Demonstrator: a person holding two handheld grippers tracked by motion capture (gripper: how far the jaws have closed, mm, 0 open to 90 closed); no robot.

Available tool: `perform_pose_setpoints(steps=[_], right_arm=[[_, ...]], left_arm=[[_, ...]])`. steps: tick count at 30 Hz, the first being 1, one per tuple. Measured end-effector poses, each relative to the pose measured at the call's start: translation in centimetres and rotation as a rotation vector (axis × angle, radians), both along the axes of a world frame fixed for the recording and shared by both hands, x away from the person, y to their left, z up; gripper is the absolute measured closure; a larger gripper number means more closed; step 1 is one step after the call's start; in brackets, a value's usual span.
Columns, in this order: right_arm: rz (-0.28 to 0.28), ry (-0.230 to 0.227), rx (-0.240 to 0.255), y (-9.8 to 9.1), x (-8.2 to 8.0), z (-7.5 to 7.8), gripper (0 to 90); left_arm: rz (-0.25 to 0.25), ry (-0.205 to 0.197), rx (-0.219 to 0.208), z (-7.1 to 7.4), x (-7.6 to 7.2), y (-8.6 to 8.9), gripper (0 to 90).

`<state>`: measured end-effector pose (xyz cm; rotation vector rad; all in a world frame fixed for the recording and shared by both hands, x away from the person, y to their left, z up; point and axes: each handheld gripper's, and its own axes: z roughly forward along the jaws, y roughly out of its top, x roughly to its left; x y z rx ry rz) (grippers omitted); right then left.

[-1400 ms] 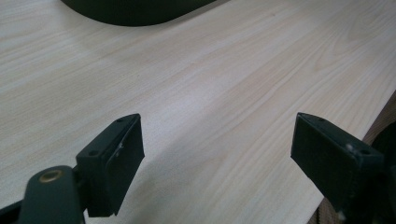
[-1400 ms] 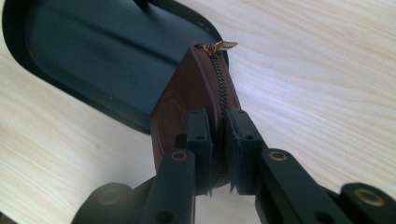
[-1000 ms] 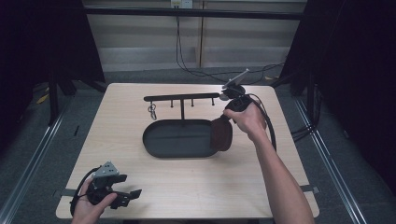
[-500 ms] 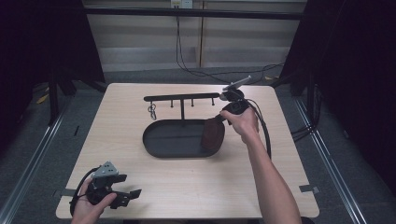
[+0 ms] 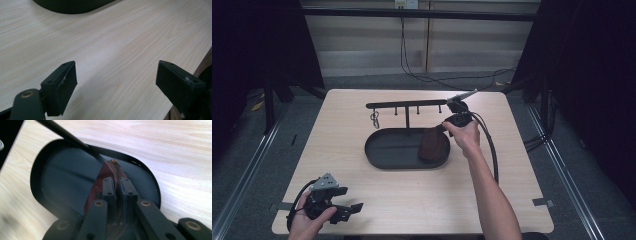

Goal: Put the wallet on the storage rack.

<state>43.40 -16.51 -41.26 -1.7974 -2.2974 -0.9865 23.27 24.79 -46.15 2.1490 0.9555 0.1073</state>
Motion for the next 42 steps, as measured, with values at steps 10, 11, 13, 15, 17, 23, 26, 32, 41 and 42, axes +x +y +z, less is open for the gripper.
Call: perform_pose_setpoints(steps=[10, 11, 13, 15, 17, 23, 26, 32, 41, 42], right_arm=[[-0.010, -0.004, 0.023, 0.0, -0.1, -2.2, 82.8], [-0.011, 0.000, 0.029, 0.0, -0.1, -2.3, 82.7], [-0.013, -0.003, 0.037, 0.0, 0.0, -2.7, 82.5], [-0.014, -0.007, 0.036, 0.0, 0.0, -2.8, 82.4], [-0.011, -0.012, 0.040, 0.0, 0.0, -3.2, 81.8], [-0.016, -0.020, 0.038, -0.1, -0.1, -4.0, 80.5], [-0.016, -0.027, 0.033, -0.1, -0.2, -4.1, 79.8], [0.006, -0.030, 0.037, 0.1, -0.4, -4.6, 78.9], [0.000, -0.071, 0.052, -0.5, -0.7, -4.0, 69.4], [0.003, -0.077, 0.050, -0.5, -0.8, -4.0, 65.5]], left_arm=[[-0.001, 0.000, 0.002, 0.0, 0.0, -0.1, 17.0], [-0.002, -0.005, 0.003, 0.0, 0.0, -0.1, 17.0], [0.000, -0.003, 0.001, 0.0, 0.0, 0.0, 17.0], [0.003, -0.004, 0.001, 0.0, 0.1, 0.0, 17.0], [0.003, -0.002, 0.000, 0.0, 0.0, 0.0, 17.0], [0.003, 0.002, -0.004, -0.1, 0.0, -0.1, 17.0], [0.002, 0.002, 0.000, -0.1, 0.0, 0.0, 17.0], [0.003, 0.001, -0.002, -0.1, 0.1, 0.0, 17.0], [0.002, 0.002, -0.003, -0.1, 0.1, 0.0, 17.0], [0.001, 0.003, -0.005, -0.1, 0.1, 0.0, 17.0]])
